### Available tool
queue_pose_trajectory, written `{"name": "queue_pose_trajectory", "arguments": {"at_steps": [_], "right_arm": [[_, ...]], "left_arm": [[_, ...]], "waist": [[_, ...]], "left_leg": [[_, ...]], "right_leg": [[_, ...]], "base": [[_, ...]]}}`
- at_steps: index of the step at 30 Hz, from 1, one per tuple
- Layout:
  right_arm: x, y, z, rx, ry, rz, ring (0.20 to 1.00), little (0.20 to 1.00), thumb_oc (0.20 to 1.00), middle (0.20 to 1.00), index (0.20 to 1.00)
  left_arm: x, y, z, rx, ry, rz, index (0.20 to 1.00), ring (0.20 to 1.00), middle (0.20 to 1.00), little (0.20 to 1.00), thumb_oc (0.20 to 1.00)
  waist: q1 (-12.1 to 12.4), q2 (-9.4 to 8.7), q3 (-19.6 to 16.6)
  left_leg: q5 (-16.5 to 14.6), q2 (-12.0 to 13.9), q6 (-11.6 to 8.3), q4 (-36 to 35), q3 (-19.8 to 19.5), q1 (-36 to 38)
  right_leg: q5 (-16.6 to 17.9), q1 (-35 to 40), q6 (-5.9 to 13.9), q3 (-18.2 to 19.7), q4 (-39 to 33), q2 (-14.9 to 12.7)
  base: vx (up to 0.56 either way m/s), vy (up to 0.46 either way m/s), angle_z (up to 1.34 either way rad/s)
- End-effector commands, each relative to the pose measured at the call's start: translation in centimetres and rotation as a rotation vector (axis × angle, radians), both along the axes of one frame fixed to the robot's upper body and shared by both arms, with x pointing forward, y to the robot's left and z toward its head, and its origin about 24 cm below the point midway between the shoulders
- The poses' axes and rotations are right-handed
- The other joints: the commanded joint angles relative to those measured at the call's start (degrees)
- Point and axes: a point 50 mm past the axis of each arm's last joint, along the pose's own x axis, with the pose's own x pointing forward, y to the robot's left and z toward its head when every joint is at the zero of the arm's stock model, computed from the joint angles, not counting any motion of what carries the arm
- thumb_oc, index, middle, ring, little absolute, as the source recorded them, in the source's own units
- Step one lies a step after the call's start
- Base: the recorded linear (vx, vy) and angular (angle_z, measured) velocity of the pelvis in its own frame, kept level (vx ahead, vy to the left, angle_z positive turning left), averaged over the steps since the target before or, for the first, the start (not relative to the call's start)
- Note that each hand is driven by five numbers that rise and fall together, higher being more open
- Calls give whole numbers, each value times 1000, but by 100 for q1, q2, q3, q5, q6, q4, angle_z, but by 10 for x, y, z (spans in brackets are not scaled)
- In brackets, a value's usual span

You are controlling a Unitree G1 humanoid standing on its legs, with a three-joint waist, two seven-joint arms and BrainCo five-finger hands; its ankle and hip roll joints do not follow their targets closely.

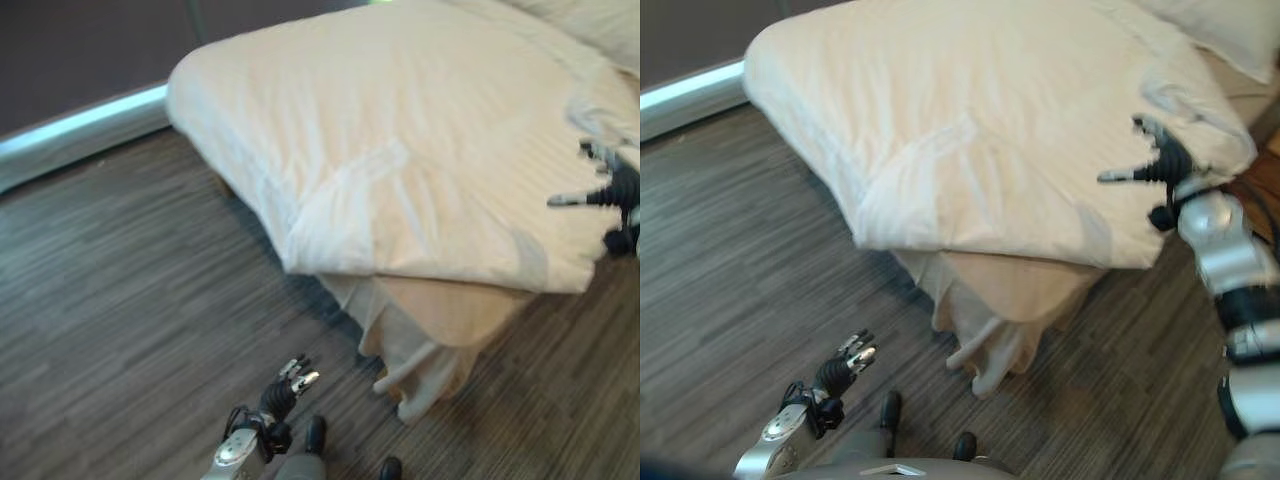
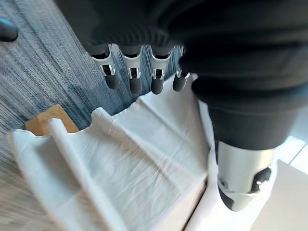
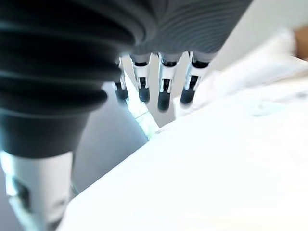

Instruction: Making the bed.

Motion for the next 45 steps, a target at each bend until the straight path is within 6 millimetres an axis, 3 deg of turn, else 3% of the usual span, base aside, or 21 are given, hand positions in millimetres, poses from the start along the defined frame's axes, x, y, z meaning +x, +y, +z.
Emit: {"name": "queue_pose_trajectory", "arguments": {"at_steps": [1,2,5,10,13,20,23,25,26,27,28,29,30,32,34,35,37,39,41,43,45], "right_arm": [[-9,0,77,-102,-227,-51,1000,1000,1000,1000,1000],[-7,-5,97,-231,-200,-170,1000,1000,1000,1000,1000],[-16,-23,116,-513,-124,-386,1000,1000,1000,1000,1000],[-25,-34,127,-417,-200,-463,1000,1000,1000,1000,1000],[-24,-38,122,-481,-124,-521,1000,1000,1000,1000,1000],[-7,-31,88,-270,-103,-462,1000,1000,1000,1000,1000],[-3,-39,58,-78,-78,-461,1000,1000,1000,1000,1000],[3,-40,14,29,15,-435,1000,1000,1000,1000,1000],[3,-41,14,30,16,-435,1000,1000,1000,1000,1000],[6,-39,-14,53,96,-423,1000,1000,1000,1000,1000],[7,-36,-26,60,130,-416,200,200,200,200,200],[7,-36,-27,60,131,-416,200,200,200,200,200],[5,-36,-63,98,221,-403,200,200,200,200,200],[5,-32,-83,99,256,-382,200,200,200,200,200],[3,-16,-124,58,332,-294,200,200,200,200,200],[3,-16,-125,59,333,-295,200,200,200,200,200],[-20,29,-212,36,558,-56,200,200,200,200,200],[-20,29,-213,37,559,-57,200,200,200,200,200],[-68,49,-278,79,757,56,200,200,200,200,200],[-110,51,-316,144,889,57,200,200,200,200,200],[-135,52,-336,180,968,47,200,200,200,200,200]], "left_arm": [[31,16,36,36,-176,-18,1000,1000,1000,1000,1000],[35,15,42,47,-204,-40,1000,1000,1000,1000,1000],[39,12,52,49,-236,-83,1000,1000,1000,1000,1000],[51,5,67,17,-304,-68,1000,1000,1000,1000,1000],[57,2,73,6,-328,-54,1000,1000,1000,1000,1000],[67,-14,81,-32,-367,-33,1000,1000,1000,1000,1000],[71,-24,80,-59,-363,-24,1000,1000,1000,1000,1000],[76,-31,82,-71,-374,-33,1000,1000,1000,1000,1000],[76,-31,82,-70,-374,-34,1000,1000,1000,1000,1000],[79,-32,81,-71,-373,-26,1000,1000,1000,1000,1000],[80,-32,81,-71,-372,-24,1000,1000,1000,1000,1000],[80,-32,80,-70,-371,-24,1000,1000,1000,1000,1000],[82,-33,80,-74,-372,-10,1000,1000,1000,1000,1000],[83,-32,81,-82,-380,6,1000,1000,1000,1000,1000],[86,-33,84,-87,-394,20,1000,1000,1000,1000,1000],[86,-33,84,-86,-394,19,1000,1000,1000,1000,1000],[83,-23,78,-63,-380,57,1000,1000,1000,1000,1000],[83,-23,78,-62,-379,56,1000,1000,1000,1000,1000],[80,-9,70,-35,-345,102,1000,1000,1000,1000,1000],[78,0,67,-18,-329,115,1000,1000,1000,1000,1000],[77,3,66,-10,-324,116,1000,1000,1000,1000,1000]], "waist": [[524,-487,599],[655,-445,715],[831,-395,855],[993,-318,1083],[1019,-281,1267],[1106,-185,1718],[1136,-56,1877],[1170,82,2010],[1173,79,2006],[1143,146,2038],[1122,164,2041],[1132,161,2048],[1055,175,2054],[984,167,2035],[863,129,2016],[870,127,2015],[521,-61,1905],[526,-64,1900],[167,-257,1735],[-11,-339,1578],[-98,-363,1491]], "left_leg": [[-196,15,-52,26,-179,52],[-145,16,-98,26,-324,-100],[-28,0,-168,26,-516,-417],[102,3,-235,26,-649,-803],[158,36,-281,26,-673,-1039],[263,87,-325,26,-684,-1508],[309,58,-316,26,-702,-1683],[343,41,-311,26,-726,-1812],[343,41,-311,26,-726,-1815],[364,26,-296,26,-706,-1845],[364,29,-288,26,-694,-1832],[344,35,-292,26,-686,-1808],[338,40,-273,26,-654,-1726],[339,32,-253,26,-655,-1671],[296,35,-227,26,-607,-1531],[295,35,-227,26,-607,-1527],[195,68,-192,26,-489,-1207],[194,67,-191,26,-487,-1206],[65,85,-158,26,-330,-875],[9,76,-121,26,-251,-698],[-34,59,-95,26,-208,-583]], "right_leg": [[904,-76,553,-44,69,-684],[871,-142,533,-168,69,-650],[837,-344,532,-354,69,-616],[822,-651,524,-459,69,-569],[847,-918,516,-429,69,-532],[897,-1423,491,-294,69,-461],[921,-1598,498,-286,69,-470],[931,-1736,513,-283,69,-475],[932,-1739,513,-283,69,-475],[950,-1813,518,-251,69,-468],[952,-1811,518,-226,69,-462],[939,-1792,516,-218,69,-458],[939,-1753,513,-166,69,-458],[938,-1712,515,-161,69,-470],[939,-1630,512,-120,69,-478],[938,-1626,513,-120,69,-479],[920,-1400,486,-31,69,-485],[919,-1399,487,-30,69,-487],[893,-1174,465,72,69,-489],[879,-1050,464,124,69,-508],[860,-963,464,147,69,-522]], "base": [[-53,-28,43],[-43,-38,30],[-22,-11,43],[-10,-5,37],[-39,21,6],[-42,-5,-11],[-39,19,0],[-14,6,-2],[-18,47,-2],[-10,58,-2],[-4,54,-3],[19,49,-5],[16,40,-5],[17,45,-6],[10,38,-8],[14,15,-5],[0,0,0],[15,8,-9],[55,19,-33],[47,6,-25],[70,19,-17]]}}
